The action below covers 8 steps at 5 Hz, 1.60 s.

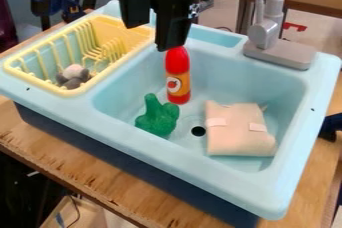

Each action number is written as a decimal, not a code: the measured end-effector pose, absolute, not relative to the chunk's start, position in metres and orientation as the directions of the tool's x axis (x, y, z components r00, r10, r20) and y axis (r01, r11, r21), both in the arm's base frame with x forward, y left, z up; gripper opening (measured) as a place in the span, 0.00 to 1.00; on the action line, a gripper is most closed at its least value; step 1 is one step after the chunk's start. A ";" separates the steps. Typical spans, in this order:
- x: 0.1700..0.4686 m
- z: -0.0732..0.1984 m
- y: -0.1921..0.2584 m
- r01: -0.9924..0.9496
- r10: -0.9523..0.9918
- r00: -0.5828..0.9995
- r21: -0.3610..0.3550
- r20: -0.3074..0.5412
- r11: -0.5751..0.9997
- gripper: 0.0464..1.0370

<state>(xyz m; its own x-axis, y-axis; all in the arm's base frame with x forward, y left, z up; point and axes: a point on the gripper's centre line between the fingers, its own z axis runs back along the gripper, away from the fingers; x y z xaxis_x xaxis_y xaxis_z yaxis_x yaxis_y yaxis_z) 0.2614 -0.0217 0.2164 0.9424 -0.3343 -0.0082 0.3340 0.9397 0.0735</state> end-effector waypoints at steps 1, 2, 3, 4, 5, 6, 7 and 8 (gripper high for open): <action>0.261 0.209 -0.022 0.327 -0.326 0.945 0.065 -0.036 0.943 0.96; 0.266 0.206 -0.034 0.255 -0.256 0.967 0.053 0.010 0.966 0.96; 0.270 0.200 -0.055 0.223 -0.226 0.972 0.044 0.064 0.974 0.96; 0.273 0.192 -0.075 0.192 -0.195 0.973 0.032 0.120 0.981 0.96; 0.279 0.185 -0.082 0.156 -0.161 0.975 0.044 0.155 0.987 0.96; 0.290 0.158 -0.088 0.163 -0.160 0.979 -0.015 0.126 0.986 0.96; 0.300 0.143 -0.079 0.145 -0.142 0.983 -0.012 0.117 0.989 0.96; 0.312 0.126 -0.081 0.141 -0.140 0.984 -0.003 0.108 0.990 0.96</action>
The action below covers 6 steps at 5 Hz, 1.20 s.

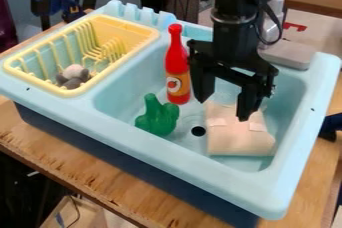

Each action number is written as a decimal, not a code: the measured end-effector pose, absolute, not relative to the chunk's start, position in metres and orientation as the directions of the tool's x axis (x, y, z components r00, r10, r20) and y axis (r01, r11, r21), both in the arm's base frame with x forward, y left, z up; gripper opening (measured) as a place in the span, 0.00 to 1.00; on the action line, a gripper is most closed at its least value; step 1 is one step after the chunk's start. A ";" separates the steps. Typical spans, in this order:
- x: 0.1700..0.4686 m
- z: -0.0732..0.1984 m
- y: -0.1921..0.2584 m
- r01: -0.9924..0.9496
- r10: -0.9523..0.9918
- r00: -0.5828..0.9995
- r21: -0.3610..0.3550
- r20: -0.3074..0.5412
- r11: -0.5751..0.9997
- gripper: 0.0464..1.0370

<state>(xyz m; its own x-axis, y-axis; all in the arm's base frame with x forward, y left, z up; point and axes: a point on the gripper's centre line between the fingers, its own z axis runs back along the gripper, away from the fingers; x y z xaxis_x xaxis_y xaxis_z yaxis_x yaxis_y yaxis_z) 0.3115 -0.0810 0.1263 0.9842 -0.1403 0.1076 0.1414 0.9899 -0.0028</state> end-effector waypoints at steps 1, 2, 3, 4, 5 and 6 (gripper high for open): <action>0.323 0.114 -0.084 0.139 -0.138 0.984 -0.003 0.114 0.990 0.96; 0.331 0.100 -0.084 0.123 -0.124 0.986 0.015 0.109 0.992 0.96; 0.338 0.093 -0.083 0.092 -0.096 0.988 0.035 0.125 0.995 0.96; 0.344 0.092 -0.091 0.098 -0.103 0.982 0.040 0.156 0.994 0.96; 0.345 0.092 -0.091 0.093 -0.099 0.982 0.049 0.158 0.994 0.96; 0.334 0.085 -0.095 0.125 -0.132 0.984 0.063 0.121 0.990 0.96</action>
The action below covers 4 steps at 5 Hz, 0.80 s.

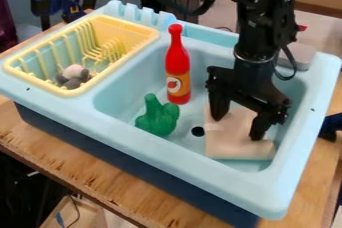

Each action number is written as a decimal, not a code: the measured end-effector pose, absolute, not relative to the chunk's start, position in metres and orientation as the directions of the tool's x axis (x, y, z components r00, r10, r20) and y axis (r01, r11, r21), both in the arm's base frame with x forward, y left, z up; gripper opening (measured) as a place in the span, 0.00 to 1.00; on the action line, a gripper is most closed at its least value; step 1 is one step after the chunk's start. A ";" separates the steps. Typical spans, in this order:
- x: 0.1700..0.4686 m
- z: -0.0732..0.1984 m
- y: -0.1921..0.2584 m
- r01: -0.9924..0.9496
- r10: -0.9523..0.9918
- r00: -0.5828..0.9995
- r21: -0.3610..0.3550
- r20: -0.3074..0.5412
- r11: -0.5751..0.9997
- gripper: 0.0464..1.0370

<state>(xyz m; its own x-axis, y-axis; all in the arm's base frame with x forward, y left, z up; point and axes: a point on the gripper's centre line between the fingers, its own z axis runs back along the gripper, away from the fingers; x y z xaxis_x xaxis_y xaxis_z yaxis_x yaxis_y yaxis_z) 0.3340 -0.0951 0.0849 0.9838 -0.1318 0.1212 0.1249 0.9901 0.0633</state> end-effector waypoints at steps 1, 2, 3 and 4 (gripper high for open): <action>0.328 0.083 -0.097 0.136 -0.143 0.984 0.066 0.109 0.988 0.96; 0.311 0.081 -0.098 0.139 -0.141 0.986 0.029 0.084 0.990 0.96; 0.291 0.079 -0.099 0.170 -0.169 0.984 -0.016 0.052 0.985 0.96; 0.273 0.081 -0.097 0.204 -0.203 0.979 -0.045 0.028 0.978 0.96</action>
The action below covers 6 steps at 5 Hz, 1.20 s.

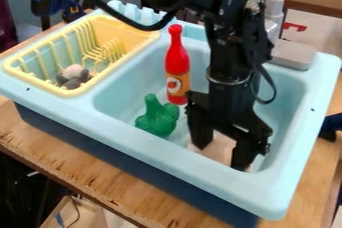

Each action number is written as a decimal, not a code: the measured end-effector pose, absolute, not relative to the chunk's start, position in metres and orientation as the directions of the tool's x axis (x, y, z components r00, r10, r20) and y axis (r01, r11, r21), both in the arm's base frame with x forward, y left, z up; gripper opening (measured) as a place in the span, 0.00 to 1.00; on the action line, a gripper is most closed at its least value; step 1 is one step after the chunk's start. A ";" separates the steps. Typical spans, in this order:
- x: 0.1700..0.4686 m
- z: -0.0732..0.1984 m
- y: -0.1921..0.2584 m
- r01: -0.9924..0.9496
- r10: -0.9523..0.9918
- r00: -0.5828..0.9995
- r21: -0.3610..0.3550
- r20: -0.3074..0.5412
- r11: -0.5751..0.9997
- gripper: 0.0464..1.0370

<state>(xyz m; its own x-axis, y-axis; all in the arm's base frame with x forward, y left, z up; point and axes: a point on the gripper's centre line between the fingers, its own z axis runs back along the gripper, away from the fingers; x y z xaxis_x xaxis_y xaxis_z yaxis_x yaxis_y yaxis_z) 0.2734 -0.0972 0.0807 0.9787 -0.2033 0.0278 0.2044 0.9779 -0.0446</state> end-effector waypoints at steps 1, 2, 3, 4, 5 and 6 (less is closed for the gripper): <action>0.273 0.083 -0.096 0.208 -0.207 0.978 -0.076 0.029 0.975 0.96; 0.288 0.095 -0.096 0.214 -0.206 0.975 -0.099 0.078 0.972 0.96; 0.310 0.128 -0.100 0.260 -0.245 0.958 -0.090 0.150 0.961 0.96; 0.307 0.157 -0.094 0.330 -0.326 0.942 -0.049 0.079 0.943 0.96; 0.279 0.175 -0.086 0.369 -0.372 0.928 -0.059 -0.029 0.927 0.96; 0.259 0.197 -0.081 0.410 -0.413 0.909 -0.062 -0.051 0.910 0.96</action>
